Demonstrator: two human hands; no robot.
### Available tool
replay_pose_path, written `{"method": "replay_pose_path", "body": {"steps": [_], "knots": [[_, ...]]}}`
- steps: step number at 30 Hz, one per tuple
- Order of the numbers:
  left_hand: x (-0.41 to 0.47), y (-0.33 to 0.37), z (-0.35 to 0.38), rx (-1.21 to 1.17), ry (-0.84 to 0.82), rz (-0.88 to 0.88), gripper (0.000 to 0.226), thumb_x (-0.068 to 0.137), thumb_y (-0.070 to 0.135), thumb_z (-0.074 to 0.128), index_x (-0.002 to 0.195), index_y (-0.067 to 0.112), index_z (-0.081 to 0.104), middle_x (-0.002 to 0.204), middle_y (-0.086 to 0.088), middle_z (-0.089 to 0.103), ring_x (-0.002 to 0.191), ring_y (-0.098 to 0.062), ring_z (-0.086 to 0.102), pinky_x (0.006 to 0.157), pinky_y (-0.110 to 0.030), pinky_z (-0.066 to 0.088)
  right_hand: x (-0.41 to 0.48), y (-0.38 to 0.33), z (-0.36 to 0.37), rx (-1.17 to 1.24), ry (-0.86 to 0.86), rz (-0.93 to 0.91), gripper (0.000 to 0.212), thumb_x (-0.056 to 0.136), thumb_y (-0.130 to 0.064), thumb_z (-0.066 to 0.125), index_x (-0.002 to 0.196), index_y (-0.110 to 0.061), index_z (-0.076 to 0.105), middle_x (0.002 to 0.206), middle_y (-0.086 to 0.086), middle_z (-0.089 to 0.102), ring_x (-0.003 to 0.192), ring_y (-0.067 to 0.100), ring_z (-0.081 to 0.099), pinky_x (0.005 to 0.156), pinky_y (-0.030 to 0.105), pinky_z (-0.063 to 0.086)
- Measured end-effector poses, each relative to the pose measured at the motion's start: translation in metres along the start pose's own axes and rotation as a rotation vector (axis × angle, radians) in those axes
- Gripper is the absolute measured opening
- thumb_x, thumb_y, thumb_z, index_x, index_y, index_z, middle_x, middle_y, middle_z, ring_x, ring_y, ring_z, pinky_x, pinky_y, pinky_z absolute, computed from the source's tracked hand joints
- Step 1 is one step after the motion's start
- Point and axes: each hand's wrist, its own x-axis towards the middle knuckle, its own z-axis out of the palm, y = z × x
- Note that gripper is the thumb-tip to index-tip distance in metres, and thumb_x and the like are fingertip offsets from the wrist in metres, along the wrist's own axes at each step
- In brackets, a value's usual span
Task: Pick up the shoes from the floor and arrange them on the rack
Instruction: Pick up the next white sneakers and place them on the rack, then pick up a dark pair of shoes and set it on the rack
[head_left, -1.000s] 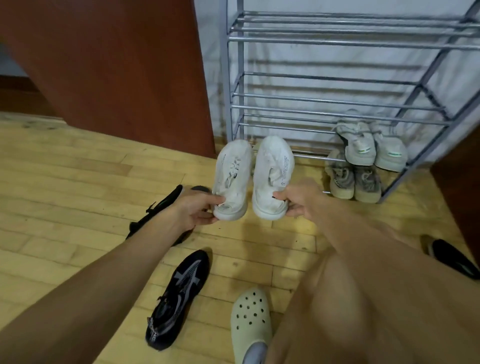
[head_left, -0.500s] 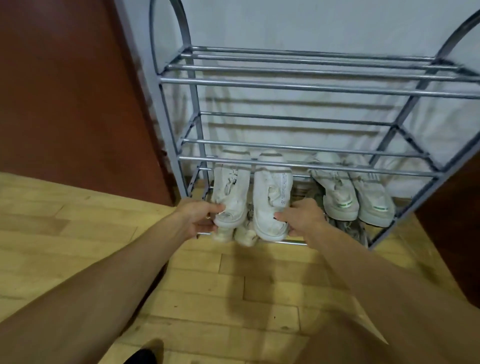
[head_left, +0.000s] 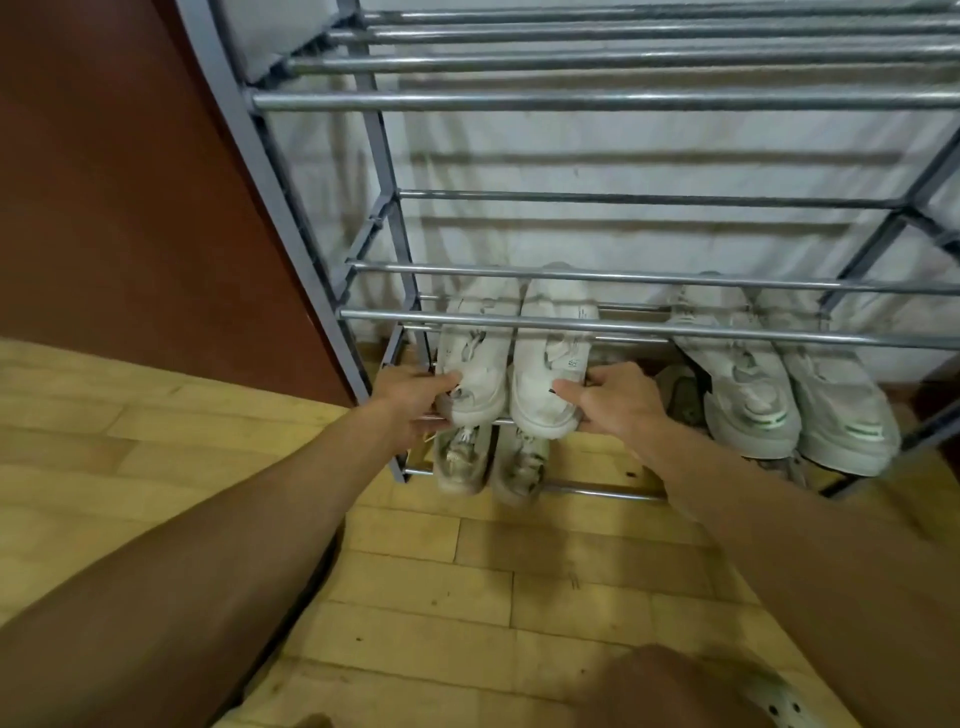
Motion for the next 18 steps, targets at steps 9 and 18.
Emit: {"method": "replay_pose_path", "body": {"steps": [9, 18], "knots": [[-0.019, -0.006, -0.007, 0.180, 0.074, 0.101, 0.022, 0.087, 0.019, 0.067, 0.105, 0.006, 0.062, 0.104, -0.007, 0.062, 0.092, -0.021, 0.060, 0.080, -0.035, 0.053, -0.030, -0.010, -0.002, -0.138, -0.036, 0.063, 0.036, 0.092, -0.031, 0.059, 0.121, -0.010, 0.064, 0.108, 0.008, 0.066, 0.095, 0.023, 0.063, 0.081, 0.038, 0.059], [-0.115, -0.028, -0.077, 0.331, -0.051, 0.177, 0.020, 0.089, 0.025, 0.064, 0.106, 0.016, 0.067, 0.107, -0.005, 0.065, 0.091, -0.017, 0.058, 0.078, -0.028, 0.051, -0.136, -0.049, 0.019, -0.485, -0.236, -0.043, 0.012, 0.088, -0.015, 0.056, 0.091, -0.004, 0.060, 0.088, 0.013, 0.058, 0.084, 0.028, 0.062, 0.077, 0.036, 0.057]]}}
